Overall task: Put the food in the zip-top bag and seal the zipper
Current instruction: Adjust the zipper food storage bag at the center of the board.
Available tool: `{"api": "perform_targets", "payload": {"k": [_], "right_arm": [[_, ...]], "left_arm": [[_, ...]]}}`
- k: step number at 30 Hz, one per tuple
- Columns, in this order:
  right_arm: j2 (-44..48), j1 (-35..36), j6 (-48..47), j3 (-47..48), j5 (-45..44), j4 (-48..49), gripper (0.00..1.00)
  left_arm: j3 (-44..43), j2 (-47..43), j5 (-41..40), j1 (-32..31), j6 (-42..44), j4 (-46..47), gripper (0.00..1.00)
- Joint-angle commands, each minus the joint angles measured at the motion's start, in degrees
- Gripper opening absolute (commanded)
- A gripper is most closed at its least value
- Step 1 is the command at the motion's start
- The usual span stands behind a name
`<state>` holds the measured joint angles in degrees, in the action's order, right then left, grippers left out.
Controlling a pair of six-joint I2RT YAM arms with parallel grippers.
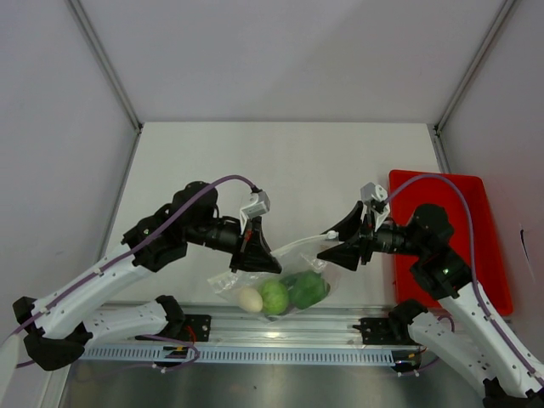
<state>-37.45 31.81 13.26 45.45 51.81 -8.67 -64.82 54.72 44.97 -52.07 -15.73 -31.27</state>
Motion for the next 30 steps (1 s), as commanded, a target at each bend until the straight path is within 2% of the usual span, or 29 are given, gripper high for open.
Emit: {"api": "perform_targets", "payload": {"k": [1, 9, 15, 17, 18, 20, 21, 26, 29, 30], "right_arm": [[0.1, -0.9, 0.0, 2.3, 1.7, 2.2, 0.56], [-1.5, -2.3, 1.9, 3.1, 5.0, 5.5, 0.55], [-3.0, -2.2, 3.9, 2.2, 7.2, 8.0, 0.44], [-3.0, -2.2, 4.2, 2.1, 7.4, 10.0, 0.32], [-3.0, -2.3, 4.3, 2.1, 7.6, 10.1, 0.16], [-2.9, -2.2, 4.4, 2.2, 7.7, 9.8, 0.03], [-2.6, -2.2, 4.7, 2.2, 7.7, 9.6, 0.00], [-1.7, -2.2, 5.8, 2.2, 7.2, 9.4, 0.00], [-1.4, -2.2, 6.9, 2.2, 7.1, 9.0, 0.00], [-1.3, -2.1, 7.0, 2.1, 7.1, 8.9, 0.00]], "left_arm": [[0.5, -0.8, 2.5, 0.6, -1.1, 3.3, 0.01], [0.9, -0.9, 3.1, 0.7, -1.9, 4.3, 0.01], [1.3, -0.7, 3.3, 0.7, -2.1, 4.9, 0.00], [1.4, -0.7, 3.2, 0.7, -2.2, 5.1, 0.01], [1.3, -0.6, 3.2, 0.7, -2.2, 5.1, 0.00], [1.5, -0.7, 3.0, 0.7, -2.3, 5.1, 0.01], [1.6, -0.7, 2.8, 0.7, -2.3, 5.2, 0.01], [1.8, -0.6, 0.2, 1.1, -2.2, 4.5, 0.01], [1.6, -0.5, -3.9, 1.3, -2.0, 3.3, 0.18], [1.3, -0.1, -4.9, 1.3, -1.8, 2.3, 0.30]]}}
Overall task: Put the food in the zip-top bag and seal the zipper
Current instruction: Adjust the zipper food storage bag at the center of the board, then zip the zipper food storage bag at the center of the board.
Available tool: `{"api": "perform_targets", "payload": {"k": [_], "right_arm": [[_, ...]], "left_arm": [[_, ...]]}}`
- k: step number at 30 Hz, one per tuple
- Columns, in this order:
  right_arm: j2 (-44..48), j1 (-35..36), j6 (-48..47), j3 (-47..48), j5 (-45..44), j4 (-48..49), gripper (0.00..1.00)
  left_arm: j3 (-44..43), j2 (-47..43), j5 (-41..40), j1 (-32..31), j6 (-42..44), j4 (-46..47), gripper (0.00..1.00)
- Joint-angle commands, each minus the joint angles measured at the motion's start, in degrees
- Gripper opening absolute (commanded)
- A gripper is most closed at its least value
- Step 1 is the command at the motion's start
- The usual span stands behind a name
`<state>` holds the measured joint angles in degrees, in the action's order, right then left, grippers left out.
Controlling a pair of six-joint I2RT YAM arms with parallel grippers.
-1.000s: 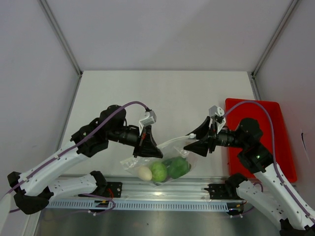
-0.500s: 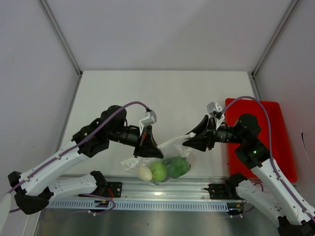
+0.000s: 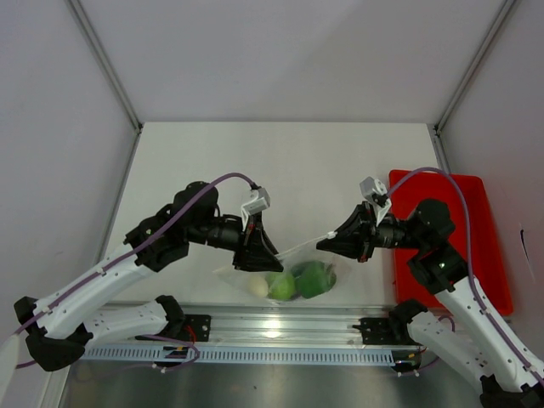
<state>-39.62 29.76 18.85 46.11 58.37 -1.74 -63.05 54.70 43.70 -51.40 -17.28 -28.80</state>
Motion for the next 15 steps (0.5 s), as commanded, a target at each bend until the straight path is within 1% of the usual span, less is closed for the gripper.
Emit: {"api": "perform_targets", "payload": {"k": [1, 2, 3, 6, 9, 15], "right_arm": [[0.9, 0.0, 2.0, 1.2, 0.5, 2.0, 0.00], [1.0, 0.1, 2.3, 0.9, 0.6, 2.0, 0.00], [1.0, 0.6, 2.6, 0.1, 0.6, 2.3, 0.00], [0.9, 1.9, 1.9, -0.6, -0.4, -0.7, 0.00], [0.0, 3.7, 1.2, -1.1, -2.5, -2.6, 0.00], [-2.7, 8.4, 1.8, -3.0, -9.0, -5.4, 0.00]], "left_arm": [[-0.6, 0.0, -4.5, 0.7, 0.0, -0.6, 0.37], [-1.2, 0.1, -5.5, 0.7, 0.1, -0.6, 0.43], [-1.5, 0.1, -7.5, 0.7, 0.1, -0.8, 0.52], [-3.6, 0.8, -10.2, 0.7, 0.0, -0.2, 0.61], [-6.5, 2.2, -9.4, 0.6, -0.8, 1.1, 0.61], [-6.7, 6.3, -10.7, 0.2, -3.3, 6.0, 0.61]]}}
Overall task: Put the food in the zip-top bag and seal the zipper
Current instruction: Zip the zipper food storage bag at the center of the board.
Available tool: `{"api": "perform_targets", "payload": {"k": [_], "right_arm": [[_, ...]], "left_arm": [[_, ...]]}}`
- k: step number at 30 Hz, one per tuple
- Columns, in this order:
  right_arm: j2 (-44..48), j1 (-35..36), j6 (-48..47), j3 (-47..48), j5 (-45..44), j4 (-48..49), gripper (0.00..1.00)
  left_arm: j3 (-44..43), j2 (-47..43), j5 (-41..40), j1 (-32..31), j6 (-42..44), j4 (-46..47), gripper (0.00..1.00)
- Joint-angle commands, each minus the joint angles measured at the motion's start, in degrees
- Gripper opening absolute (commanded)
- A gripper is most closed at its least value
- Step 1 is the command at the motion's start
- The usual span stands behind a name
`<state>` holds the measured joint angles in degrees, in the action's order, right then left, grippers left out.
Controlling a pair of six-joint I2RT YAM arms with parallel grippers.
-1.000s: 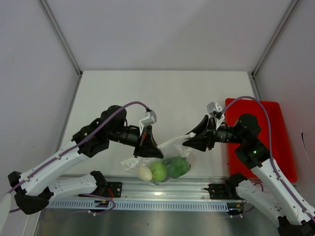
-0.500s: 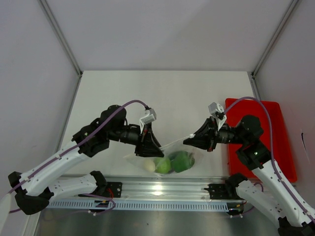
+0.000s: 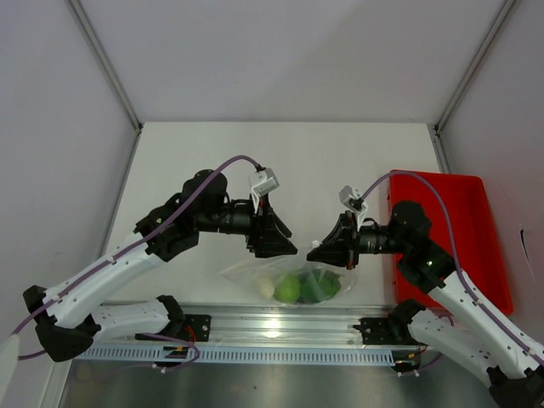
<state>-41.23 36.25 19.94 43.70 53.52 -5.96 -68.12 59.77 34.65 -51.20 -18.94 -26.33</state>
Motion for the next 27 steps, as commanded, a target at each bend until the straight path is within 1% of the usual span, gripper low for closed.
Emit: {"api": "perform_targets", "payload": {"k": [1, 2, 3, 4, 5, 7, 10, 11, 14, 24, 27], "right_arm": [[-1.3, 3.5, 0.7, -0.9, -6.5, -1.8, 0.00], [-1.6, 4.2, 0.8, -1.0, -7.4, -2.6, 0.00], [-1.9, 5.0, 1.1, -1.1, -9.8, -3.0, 0.00], [-1.9, 6.3, 1.5, -1.3, -11.1, -3.3, 0.00], [-2.2, 6.8, 1.9, -1.2, -12.0, -3.4, 0.00], [-2.9, 8.0, 3.5, -1.0, -14.7, -3.8, 0.00], [-3.9, 11.4, 5.2, -0.3, -18.0, -4.0, 0.00], [-4.0, 13.5, 5.4, 0.2, -19.0, -4.1, 0.00], [-4.6, 16.5, 5.8, 1.0, -23.6, -5.0, 0.00], [-2.3, 17.2, 6.3, 1.6, -26.4, -6.3, 0.00], [-1.8, 17.1, 6.7, 1.7, -26.5, -6.3, 0.00]], "left_arm": [[-1.4, 1.5, -2.6, -0.3, -1.7, 4.0, 0.61], [-1.3, 1.8, -2.9, -0.7, -1.7, 5.0, 0.59], [-1.0, 1.8, -3.1, -0.9, -1.7, 5.7, 0.47], [-1.0, 2.0, -3.1, -1.6, -1.6, 6.3, 0.42], [-1.1, 2.3, -3.3, -2.1, -1.4, 6.3, 0.41], [-1.9, 2.6, -4.2, -3.5, 0.1, 5.9, 0.41], [-2.5, 3.2, -9.0, -7.5, 2.7, 4.4, 0.43], [-2.5, 3.2, -10.6, -7.9, 3.0, 4.3, 0.43], [-1.6, 3.2, -11.4, -8.5, 3.6, 4.1, 0.43], [2.0, 0.9, -13.7, -9.2, 4.3, 3.9, 0.41], [2.6, 1.0, -13.0, -9.2, 4.2, 4.0, 0.40]]}}
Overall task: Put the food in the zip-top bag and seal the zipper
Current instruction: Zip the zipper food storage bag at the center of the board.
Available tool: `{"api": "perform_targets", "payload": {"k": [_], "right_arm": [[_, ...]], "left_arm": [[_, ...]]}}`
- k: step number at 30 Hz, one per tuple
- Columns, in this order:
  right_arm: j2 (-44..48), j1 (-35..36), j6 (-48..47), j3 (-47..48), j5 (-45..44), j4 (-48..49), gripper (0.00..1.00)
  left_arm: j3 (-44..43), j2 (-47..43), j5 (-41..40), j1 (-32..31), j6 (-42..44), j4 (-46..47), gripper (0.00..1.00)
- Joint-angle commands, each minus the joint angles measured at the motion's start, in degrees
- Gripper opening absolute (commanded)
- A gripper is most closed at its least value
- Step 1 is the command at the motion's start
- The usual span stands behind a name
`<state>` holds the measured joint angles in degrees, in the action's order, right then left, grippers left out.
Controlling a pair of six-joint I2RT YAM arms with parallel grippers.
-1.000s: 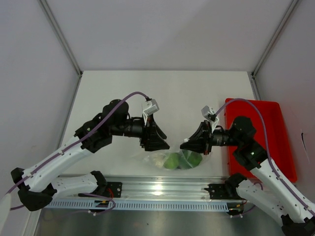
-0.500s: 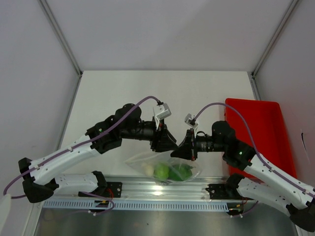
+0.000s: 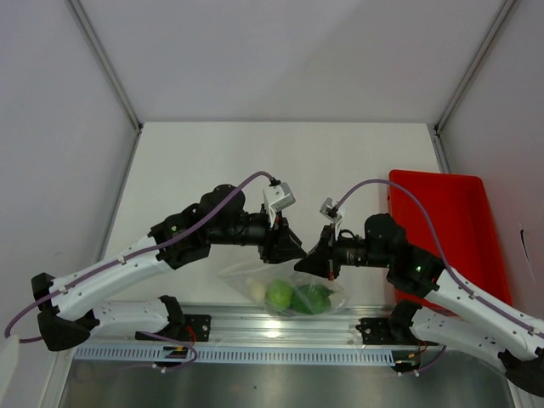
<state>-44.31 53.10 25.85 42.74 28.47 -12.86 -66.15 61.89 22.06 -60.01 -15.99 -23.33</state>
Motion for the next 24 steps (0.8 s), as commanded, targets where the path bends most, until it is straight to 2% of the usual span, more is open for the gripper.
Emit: {"api": "perform_targets", "payload": {"k": [1, 9, 14, 19, 24], "right_arm": [[1.2, 0.3, 0.7, 2.8, -1.6, 0.5, 0.00], [1.2, 0.3, 1.1, 2.8, -1.0, 1.1, 0.00], [1.7, 0.2, 1.0, 2.6, -0.9, 1.3, 0.00], [1.8, 0.3, 0.9, 2.9, -0.3, 2.2, 0.00], [2.7, 0.3, 1.0, 2.2, 0.0, 3.9, 0.00]], "left_arm": [[0.8, -1.1, -0.4, -0.5, 1.1, 1.2, 0.40], [1.4, -0.7, 1.0, -0.5, 1.0, 2.1, 0.33], [1.5, -0.6, 1.8, -0.5, 1.0, 2.2, 0.25], [1.9, -0.3, 2.3, -0.5, 0.8, 2.3, 0.10], [1.5, 0.4, 3.0, -0.5, 0.9, 1.4, 0.01]]}}
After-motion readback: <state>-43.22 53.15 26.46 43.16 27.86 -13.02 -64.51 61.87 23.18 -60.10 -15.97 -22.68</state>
